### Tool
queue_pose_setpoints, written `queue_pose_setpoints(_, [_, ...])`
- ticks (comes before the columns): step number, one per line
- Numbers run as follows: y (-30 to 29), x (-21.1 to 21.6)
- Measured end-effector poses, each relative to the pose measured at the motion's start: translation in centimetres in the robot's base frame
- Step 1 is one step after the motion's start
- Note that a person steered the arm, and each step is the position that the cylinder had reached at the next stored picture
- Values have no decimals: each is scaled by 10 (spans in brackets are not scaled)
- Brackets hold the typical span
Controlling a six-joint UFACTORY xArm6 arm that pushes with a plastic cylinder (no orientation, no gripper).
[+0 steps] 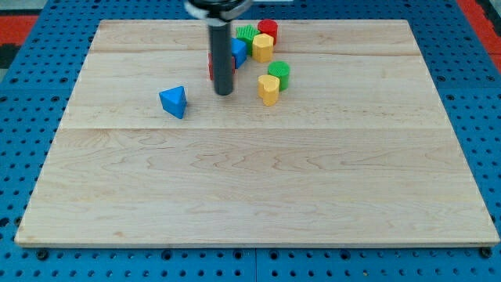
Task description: Push all the object to the top center of the board
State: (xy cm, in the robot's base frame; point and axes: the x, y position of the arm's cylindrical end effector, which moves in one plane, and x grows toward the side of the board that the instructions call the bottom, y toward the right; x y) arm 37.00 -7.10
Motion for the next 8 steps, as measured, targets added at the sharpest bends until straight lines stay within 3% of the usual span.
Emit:
queue_pose_setpoints(1, [-30, -16])
queue_pose_setpoints(3, [31, -68])
queue_pose_setpoints(4, [34, -71])
queue_pose_setpoints(6, [56, 27])
queue_pose_setpoints(8, [124, 3])
